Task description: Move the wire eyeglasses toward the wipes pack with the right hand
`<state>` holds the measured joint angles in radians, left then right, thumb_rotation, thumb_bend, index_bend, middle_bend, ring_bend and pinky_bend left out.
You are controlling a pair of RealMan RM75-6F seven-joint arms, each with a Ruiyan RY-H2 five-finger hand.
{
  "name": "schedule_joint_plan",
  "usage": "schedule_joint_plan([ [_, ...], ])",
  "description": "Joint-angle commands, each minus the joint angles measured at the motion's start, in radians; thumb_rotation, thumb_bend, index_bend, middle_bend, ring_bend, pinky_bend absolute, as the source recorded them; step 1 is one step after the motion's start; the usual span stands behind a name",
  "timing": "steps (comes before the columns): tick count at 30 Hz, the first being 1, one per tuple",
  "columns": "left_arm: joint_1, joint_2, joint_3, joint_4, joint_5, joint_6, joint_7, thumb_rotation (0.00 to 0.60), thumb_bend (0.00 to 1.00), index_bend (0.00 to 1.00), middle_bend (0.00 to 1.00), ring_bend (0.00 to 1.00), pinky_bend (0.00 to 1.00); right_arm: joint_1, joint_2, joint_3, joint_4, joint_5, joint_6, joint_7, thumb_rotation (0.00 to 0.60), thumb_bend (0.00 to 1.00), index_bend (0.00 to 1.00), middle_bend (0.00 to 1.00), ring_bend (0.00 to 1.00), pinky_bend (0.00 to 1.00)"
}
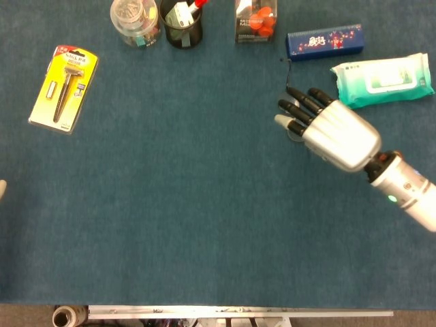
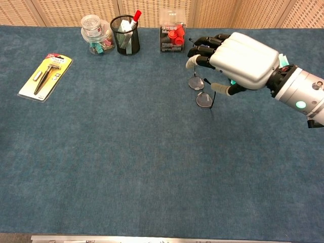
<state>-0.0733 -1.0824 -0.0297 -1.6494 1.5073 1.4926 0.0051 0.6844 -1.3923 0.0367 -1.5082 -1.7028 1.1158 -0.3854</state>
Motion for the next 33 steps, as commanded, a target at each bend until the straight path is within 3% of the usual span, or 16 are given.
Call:
schedule_joint_plan([
  [1, 0.000, 0.001, 0.000, -0.001, 0.000, 0.001, -0.002, 0.600, 0.23, 0.67, 0.55, 0.44, 0.56, 0.017, -0.017, 0.004, 0.023, -0.016, -0.005, 0.021, 0.600, 0.24, 0.28, 0.22, 0.13, 0.27],
  [17, 0.005, 0.008, 0.001, -0.007, 0.008, 0.012, -0.007, 0.600, 0.23, 0.67, 0.55, 0.44, 0.56, 0.029, -0.040, 0.009, 0.080, -0.007, -0.014, 0.040, 0.600, 0.22, 0.28, 0.22, 0.13, 0.27],
  [33, 0.005, 0.008, 0.003, -0.008, 0.012, 0.011, -0.006, 0.600, 0.23, 0.67, 0.55, 0.44, 0.56, 0.068, -0.117, 0.030, 0.247, 0.023, -0.041, 0.136, 0.600, 0.22, 0.28, 0.22, 0.13, 0.27],
])
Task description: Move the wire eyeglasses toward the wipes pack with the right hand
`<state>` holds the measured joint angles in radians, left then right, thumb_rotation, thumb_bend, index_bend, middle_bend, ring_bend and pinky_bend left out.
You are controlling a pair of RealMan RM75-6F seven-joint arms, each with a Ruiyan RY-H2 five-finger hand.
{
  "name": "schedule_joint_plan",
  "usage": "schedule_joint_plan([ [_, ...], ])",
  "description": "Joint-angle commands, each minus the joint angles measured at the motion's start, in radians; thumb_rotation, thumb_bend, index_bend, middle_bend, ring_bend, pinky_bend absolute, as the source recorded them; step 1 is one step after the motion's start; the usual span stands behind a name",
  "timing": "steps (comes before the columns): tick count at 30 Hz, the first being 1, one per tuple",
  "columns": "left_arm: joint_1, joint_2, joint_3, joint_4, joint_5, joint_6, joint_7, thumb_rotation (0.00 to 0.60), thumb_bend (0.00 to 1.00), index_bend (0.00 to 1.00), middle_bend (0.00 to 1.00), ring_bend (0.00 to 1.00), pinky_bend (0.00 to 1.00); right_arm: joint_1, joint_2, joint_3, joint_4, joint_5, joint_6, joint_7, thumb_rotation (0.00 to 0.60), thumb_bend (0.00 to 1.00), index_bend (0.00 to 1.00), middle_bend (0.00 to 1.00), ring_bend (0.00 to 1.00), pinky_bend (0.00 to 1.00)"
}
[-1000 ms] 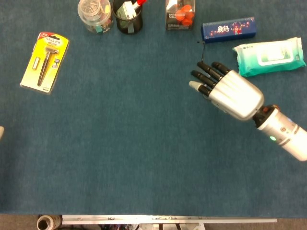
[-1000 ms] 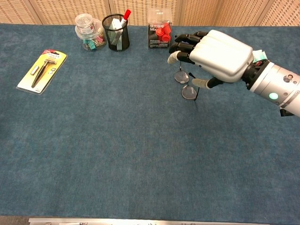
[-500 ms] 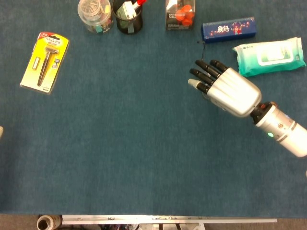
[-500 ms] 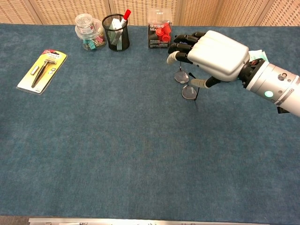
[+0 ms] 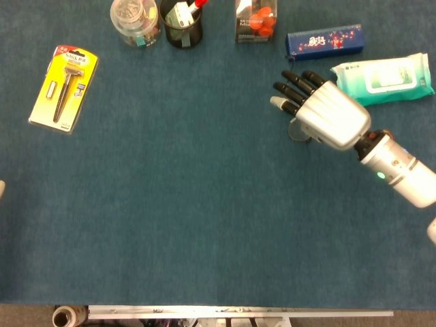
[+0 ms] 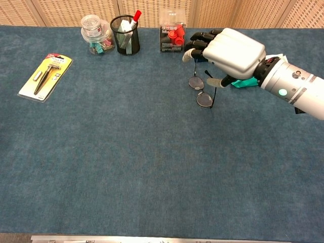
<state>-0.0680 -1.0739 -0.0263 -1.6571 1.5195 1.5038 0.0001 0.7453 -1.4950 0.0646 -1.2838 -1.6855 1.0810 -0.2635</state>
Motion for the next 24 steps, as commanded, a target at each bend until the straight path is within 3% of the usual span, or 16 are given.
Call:
schedule_joint_plan([
  [1, 0.000, 0.000, 0.000, 0.000, 0.000, 0.000, -0.002, 0.600, 0.23, 0.67, 0.55, 0.44, 0.56, 0.010, -0.022, 0.002, 0.036, 0.008, -0.009, 0.021, 0.600, 0.22, 0.28, 0.22, 0.13, 0.27],
  [24, 0.000, 0.004, 0.001, 0.000, 0.000, -0.003, -0.011, 0.600, 0.23, 0.67, 0.55, 0.44, 0.56, 0.048, -0.136, -0.007, 0.238, 0.038, -0.041, 0.106, 0.600, 0.22, 0.28, 0.22, 0.13, 0.27],
])
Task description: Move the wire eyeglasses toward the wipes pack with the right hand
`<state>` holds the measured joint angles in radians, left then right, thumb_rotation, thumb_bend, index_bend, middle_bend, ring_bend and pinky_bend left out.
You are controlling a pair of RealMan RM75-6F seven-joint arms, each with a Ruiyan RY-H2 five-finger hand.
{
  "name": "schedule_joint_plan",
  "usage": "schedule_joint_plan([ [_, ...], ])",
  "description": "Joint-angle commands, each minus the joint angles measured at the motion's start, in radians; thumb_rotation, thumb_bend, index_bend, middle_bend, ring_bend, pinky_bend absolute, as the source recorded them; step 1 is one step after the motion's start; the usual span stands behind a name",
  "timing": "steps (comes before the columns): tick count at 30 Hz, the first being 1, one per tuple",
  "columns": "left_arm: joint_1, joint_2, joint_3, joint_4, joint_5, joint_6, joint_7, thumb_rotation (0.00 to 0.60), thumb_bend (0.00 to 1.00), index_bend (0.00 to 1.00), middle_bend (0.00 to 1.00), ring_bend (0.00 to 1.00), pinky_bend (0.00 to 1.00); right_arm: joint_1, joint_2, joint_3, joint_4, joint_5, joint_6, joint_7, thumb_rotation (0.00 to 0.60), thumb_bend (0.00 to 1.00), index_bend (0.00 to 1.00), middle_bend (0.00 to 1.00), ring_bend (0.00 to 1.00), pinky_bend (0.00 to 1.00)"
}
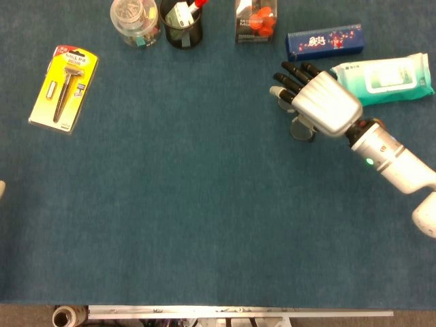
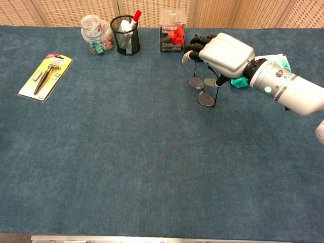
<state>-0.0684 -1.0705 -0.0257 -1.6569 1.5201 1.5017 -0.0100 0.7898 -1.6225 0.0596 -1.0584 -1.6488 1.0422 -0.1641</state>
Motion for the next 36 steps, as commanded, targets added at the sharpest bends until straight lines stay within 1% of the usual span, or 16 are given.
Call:
schedule_joint_plan([
  [1, 0.000, 0.001, 0.000, 0.000, 0.000, -0.001, -0.003, 0.600, 0.23, 0.67, 0.55, 0.44, 0.56, 0.005, -0.013, -0.003, 0.020, 0.002, -0.003, 0.010, 0.600, 0.22, 0.28, 0.22, 0.13, 0.27],
  [11, -0.001, 0.004, 0.001, 0.000, 0.000, -0.003, -0.008, 0.600, 0.23, 0.67, 0.55, 0.44, 0.56, 0.012, -0.052, -0.014, 0.092, 0.014, -0.018, 0.041, 0.600, 0.22, 0.28, 0.22, 0.13, 0.27],
  [18, -0.002, 0.003, 0.000, 0.003, -0.003, -0.005, -0.009, 0.600, 0.23, 0.67, 0.55, 0.44, 0.56, 0.016, -0.060, -0.021, 0.103, 0.007, -0.006, 0.066, 0.600, 0.22, 0.28, 0.22, 0.13, 0.27],
  [22, -0.002, 0.003, 0.000, 0.002, -0.003, -0.006, -0.006, 0.600, 0.23, 0.67, 0.55, 0.44, 0.56, 0.014, -0.044, -0.025, 0.071, -0.005, 0.019, 0.072, 0.600, 0.22, 0.28, 0.22, 0.13, 0.27],
  [36, -0.002, -0.003, 0.004, -0.001, 0.001, -0.008, 0.017, 0.600, 0.23, 0.67, 0.55, 0.44, 0.56, 0.004, 0.058, -0.039, -0.120, -0.051, 0.082, 0.023, 0.600, 0.22, 0.28, 0.22, 0.13, 0.27],
])
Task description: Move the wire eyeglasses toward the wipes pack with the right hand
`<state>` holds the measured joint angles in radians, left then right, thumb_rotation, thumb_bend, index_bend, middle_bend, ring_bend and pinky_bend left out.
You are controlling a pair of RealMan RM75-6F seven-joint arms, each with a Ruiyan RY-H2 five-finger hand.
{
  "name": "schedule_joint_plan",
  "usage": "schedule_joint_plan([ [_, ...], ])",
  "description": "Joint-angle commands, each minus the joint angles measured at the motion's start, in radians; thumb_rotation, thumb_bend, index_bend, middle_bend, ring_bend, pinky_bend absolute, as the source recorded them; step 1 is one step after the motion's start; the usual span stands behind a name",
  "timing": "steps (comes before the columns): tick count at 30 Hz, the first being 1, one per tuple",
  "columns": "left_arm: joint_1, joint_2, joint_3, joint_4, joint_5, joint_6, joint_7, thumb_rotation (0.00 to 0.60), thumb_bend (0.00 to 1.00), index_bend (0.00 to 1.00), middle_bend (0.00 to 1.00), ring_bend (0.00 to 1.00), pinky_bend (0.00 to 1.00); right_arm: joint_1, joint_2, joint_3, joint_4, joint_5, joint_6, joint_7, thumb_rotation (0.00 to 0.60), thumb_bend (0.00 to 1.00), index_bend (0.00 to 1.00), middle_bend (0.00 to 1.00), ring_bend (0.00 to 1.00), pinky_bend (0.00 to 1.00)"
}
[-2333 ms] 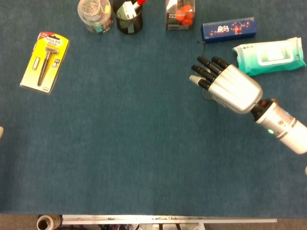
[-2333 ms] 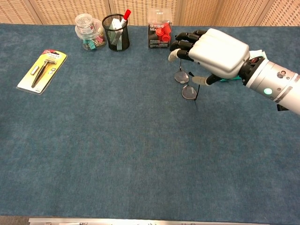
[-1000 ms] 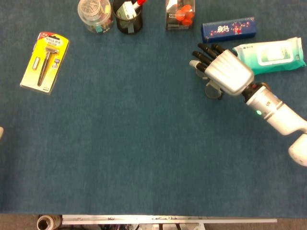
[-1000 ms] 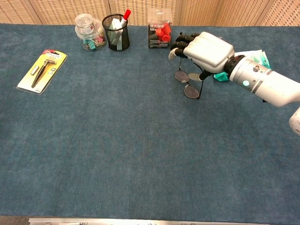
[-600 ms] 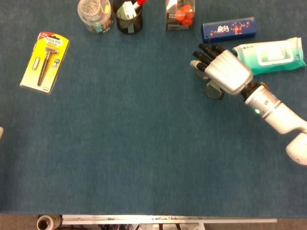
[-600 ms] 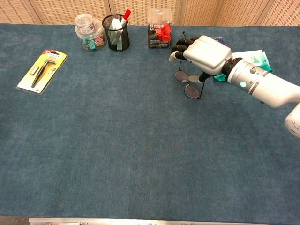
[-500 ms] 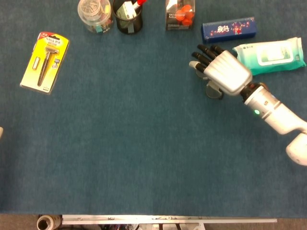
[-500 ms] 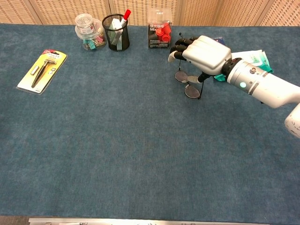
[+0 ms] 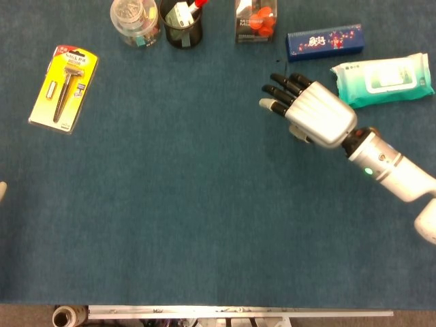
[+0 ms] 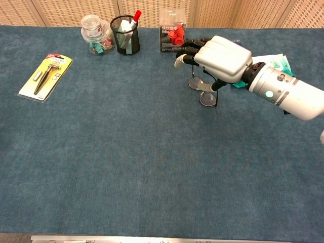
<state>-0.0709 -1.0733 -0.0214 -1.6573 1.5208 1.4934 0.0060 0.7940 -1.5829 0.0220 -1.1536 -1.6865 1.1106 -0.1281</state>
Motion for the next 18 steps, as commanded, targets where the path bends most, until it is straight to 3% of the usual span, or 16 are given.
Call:
schedule_joint_plan([
  [1, 0.000, 0.000, 0.000, 0.000, 0.000, 0.000, 0.001, 0.600, 0.23, 0.67, 0.55, 0.44, 0.56, 0.001, 0.026, -0.003, -0.033, -0.024, 0.022, -0.017, 0.600, 0.22, 0.28, 0.22, 0.13, 0.27],
  [7, 0.000, 0.000, 0.000, -0.001, -0.002, -0.002, 0.002, 0.600, 0.23, 0.67, 0.55, 0.44, 0.56, 0.008, 0.056, -0.010, -0.035, -0.079, 0.067, -0.042, 0.600, 0.23, 0.28, 0.22, 0.13, 0.27],
  [18, 0.000, -0.002, 0.001, -0.002, -0.002, -0.002, 0.008, 0.600, 0.23, 0.67, 0.55, 0.44, 0.56, -0.029, 0.081, 0.039, -0.073, -0.022, 0.126, -0.018, 0.600, 0.26, 0.28, 0.22, 0.13, 0.27],
])
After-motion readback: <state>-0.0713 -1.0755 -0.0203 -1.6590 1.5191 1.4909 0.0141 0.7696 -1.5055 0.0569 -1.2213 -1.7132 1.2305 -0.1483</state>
